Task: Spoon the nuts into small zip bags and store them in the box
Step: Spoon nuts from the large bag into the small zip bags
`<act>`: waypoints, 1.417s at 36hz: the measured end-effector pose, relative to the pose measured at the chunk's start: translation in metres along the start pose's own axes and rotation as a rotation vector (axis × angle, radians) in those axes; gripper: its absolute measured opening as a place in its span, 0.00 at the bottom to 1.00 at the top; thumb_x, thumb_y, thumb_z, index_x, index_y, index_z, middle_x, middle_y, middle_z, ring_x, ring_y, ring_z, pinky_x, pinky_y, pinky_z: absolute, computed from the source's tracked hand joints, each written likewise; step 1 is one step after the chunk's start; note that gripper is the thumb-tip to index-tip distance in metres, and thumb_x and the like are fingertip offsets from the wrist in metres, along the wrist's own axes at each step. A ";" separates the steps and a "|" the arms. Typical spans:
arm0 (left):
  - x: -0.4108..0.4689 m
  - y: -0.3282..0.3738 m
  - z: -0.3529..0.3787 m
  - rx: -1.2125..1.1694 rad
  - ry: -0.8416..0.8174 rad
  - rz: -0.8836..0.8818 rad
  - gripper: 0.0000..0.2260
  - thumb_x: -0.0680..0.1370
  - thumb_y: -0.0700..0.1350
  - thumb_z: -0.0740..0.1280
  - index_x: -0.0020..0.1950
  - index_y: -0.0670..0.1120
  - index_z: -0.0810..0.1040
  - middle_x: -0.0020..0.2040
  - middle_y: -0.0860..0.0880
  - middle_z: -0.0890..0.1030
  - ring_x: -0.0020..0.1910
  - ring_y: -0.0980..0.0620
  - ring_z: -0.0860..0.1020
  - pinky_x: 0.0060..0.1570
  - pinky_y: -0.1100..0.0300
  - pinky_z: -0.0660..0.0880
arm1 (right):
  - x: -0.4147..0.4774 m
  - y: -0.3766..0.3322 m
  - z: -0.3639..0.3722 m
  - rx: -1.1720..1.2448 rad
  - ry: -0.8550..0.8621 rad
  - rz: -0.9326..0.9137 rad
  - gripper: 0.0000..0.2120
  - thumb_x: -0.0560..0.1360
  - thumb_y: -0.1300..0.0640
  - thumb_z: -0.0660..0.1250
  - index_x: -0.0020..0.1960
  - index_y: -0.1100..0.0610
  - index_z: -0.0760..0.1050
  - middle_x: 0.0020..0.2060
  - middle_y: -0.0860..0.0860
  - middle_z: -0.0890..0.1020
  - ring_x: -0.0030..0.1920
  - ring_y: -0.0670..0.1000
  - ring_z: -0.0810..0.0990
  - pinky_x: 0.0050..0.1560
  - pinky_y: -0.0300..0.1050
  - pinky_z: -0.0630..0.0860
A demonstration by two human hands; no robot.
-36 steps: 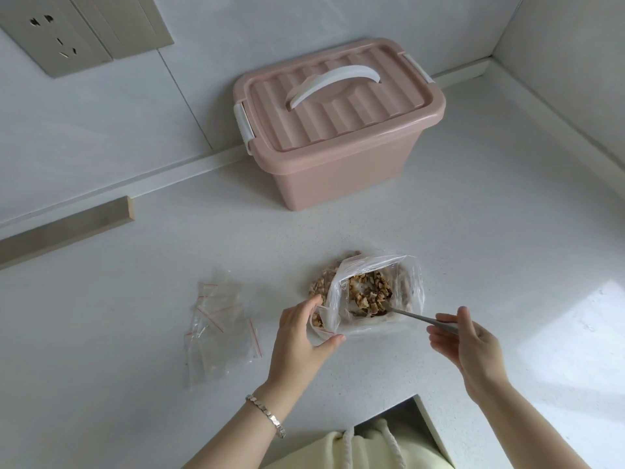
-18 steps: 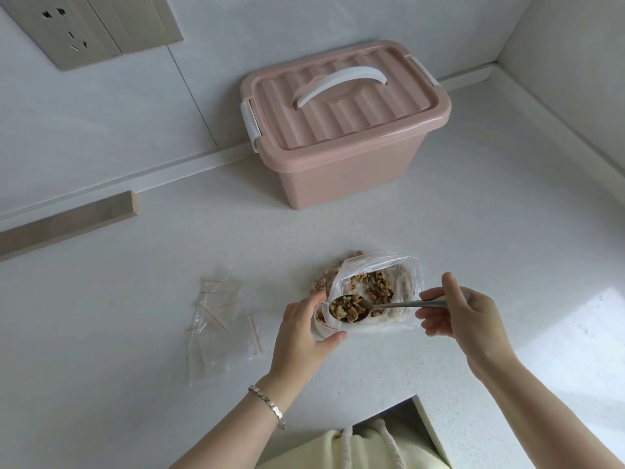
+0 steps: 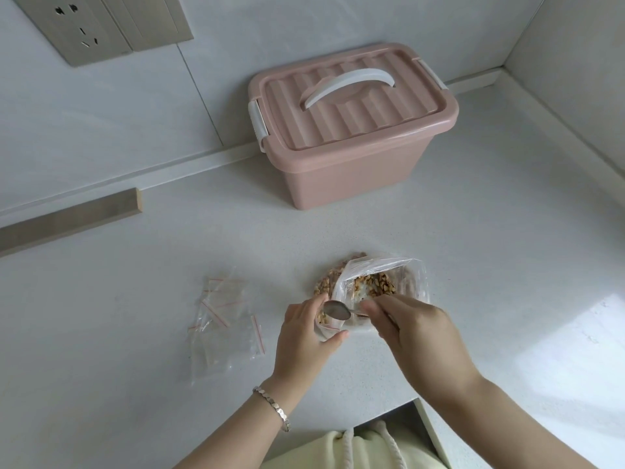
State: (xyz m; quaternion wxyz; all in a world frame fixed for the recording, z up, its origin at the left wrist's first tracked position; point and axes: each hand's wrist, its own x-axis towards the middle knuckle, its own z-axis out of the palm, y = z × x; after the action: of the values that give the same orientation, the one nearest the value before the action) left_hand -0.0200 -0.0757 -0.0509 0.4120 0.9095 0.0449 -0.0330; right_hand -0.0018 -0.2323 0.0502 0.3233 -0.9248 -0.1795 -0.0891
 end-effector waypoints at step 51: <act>-0.001 -0.008 -0.021 0.313 -0.031 0.174 0.09 0.65 0.42 0.76 0.40 0.47 0.78 0.41 0.51 0.77 0.38 0.50 0.76 0.33 0.65 0.67 | -0.025 0.093 0.024 0.516 0.027 0.917 0.18 0.80 0.53 0.56 0.43 0.63 0.78 0.30 0.57 0.82 0.29 0.50 0.81 0.35 0.45 0.81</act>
State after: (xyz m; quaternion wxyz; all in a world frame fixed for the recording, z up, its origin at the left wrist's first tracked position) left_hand -0.0214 -0.0554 -0.0429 0.2673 0.9624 -0.0459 -0.0181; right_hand 0.0123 -0.2914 -0.0285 0.5485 -0.7975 0.2319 0.0967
